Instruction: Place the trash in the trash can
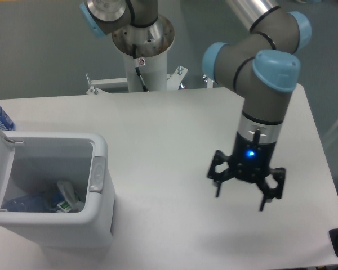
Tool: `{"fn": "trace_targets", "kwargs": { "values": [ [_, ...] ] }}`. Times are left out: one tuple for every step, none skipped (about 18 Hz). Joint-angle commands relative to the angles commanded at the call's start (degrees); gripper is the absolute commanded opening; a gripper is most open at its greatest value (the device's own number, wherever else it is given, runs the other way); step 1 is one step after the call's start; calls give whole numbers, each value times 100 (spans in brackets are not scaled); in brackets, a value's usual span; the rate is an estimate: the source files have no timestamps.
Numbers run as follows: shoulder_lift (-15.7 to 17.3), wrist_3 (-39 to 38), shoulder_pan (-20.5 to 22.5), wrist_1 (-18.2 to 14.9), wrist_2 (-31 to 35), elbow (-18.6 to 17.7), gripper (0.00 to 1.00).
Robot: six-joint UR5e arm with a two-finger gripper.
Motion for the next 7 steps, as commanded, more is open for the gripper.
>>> {"fn": "trace_targets", "kwargs": {
  "values": [
    [-9, 150, 9, -53, 316, -17, 100],
    [-9, 273, 26, -88, 632, -52, 100],
    [-53, 413, 61, -115, 844, -61, 100],
    [-114, 589, 149, -106, 933, -105, 100],
    [-132, 765, 193, -89, 952, -158, 100],
    [-132, 923, 193, -106, 1004, -158, 100],
    [-132, 1012, 193, -106, 1022, -167, 100]
  ]
}}
